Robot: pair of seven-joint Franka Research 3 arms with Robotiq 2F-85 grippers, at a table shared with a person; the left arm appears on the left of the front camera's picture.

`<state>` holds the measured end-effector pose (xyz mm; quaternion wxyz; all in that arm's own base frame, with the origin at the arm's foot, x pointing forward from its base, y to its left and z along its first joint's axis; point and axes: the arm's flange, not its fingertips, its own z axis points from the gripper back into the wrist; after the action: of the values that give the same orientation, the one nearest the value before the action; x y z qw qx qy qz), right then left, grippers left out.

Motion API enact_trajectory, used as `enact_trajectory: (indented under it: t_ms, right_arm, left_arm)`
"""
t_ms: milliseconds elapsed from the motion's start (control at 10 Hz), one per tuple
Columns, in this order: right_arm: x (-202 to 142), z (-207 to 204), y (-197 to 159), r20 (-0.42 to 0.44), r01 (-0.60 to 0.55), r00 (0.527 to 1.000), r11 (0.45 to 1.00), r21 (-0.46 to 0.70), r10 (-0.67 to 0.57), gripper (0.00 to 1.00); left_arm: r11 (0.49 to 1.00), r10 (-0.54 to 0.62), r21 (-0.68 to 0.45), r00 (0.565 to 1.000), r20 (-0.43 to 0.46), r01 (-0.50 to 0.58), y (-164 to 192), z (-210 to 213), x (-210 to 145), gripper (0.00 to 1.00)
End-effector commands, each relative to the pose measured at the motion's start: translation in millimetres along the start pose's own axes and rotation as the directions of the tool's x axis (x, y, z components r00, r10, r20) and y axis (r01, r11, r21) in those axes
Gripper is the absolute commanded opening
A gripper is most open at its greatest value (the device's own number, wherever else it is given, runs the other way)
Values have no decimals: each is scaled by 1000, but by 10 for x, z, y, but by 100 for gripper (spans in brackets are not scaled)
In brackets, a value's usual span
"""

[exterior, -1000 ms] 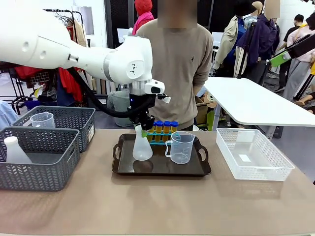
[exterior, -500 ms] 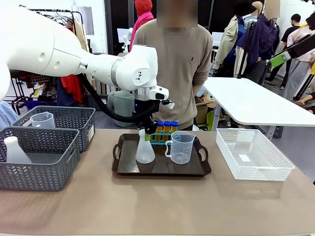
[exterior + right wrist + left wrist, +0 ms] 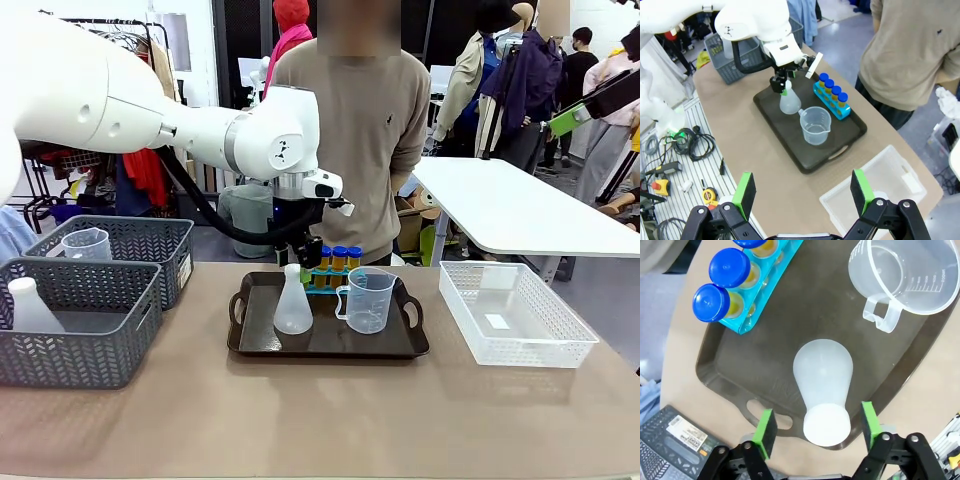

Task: Prepare the laboratory tools.
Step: Pick up one Small flask and place it on the Handle tray.

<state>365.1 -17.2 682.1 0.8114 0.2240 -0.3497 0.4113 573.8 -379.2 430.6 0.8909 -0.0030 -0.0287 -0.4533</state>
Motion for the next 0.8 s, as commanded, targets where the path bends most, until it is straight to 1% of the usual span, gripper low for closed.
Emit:
enact_trajectory:
  t_ms: [0, 200, 500, 700]
  right_arm:
    - [15, 2, -1, 28, -13, 1000, 1000, 15, 13, 100]
    - [15, 2, -1, 28, -13, 1000, 1000, 15, 13, 100]
    - [15, 2, -1, 28, -13, 1000, 1000, 15, 13, 100]
    - [15, 2, -1, 28, -13, 1000, 1000, 15, 13, 100]
  left_arm:
    - [1000, 8, -20, 1000, 16, -8, 1, 127, -106, 100]
    - [998, 43, -44, 999, 26, -42, 8, 277, -171, 100]
    - [994, 86, -76, 994, 63, -81, 6, 666, -415, 100]
    - [992, 117, -50, 989, 94, -112, -1, 964, -575, 100]
